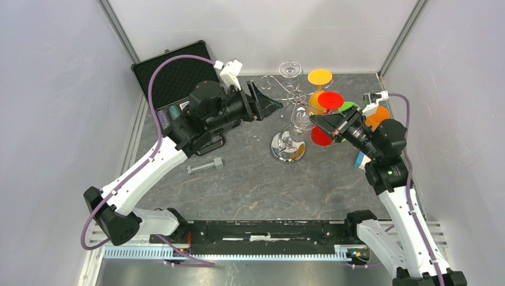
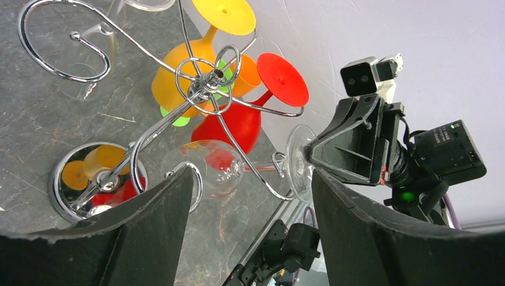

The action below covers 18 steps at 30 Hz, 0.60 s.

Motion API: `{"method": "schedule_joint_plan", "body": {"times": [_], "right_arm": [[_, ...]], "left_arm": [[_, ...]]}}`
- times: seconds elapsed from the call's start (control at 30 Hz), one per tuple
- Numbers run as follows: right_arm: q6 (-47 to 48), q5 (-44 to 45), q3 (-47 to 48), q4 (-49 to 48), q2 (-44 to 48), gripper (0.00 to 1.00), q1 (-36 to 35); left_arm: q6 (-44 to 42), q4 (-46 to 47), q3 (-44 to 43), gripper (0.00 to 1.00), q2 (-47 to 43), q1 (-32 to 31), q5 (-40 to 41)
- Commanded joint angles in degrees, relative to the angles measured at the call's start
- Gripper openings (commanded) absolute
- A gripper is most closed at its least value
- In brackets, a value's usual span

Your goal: Take the wine glass off the wine glass rack

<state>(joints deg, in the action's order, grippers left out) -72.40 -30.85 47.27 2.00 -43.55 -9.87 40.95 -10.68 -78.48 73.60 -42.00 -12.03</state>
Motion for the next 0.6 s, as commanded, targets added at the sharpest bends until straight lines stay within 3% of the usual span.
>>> {"method": "schedule_joint_plan", "body": {"times": [0.0,0.57], "right_arm": [[-1.28,-0.46,4.22,-2.79,0.84,0.0,-0.22],[-2.56,-4.64,6.23,-2.15,0.38,0.0,-0.3]], "left_arm": [[-3.01,0.67,-1.42,0.79,-1.07,-0.28,1.29],[-4.71,0.33,-2.49,0.81,-1.0,-0.28,4.48]]}}
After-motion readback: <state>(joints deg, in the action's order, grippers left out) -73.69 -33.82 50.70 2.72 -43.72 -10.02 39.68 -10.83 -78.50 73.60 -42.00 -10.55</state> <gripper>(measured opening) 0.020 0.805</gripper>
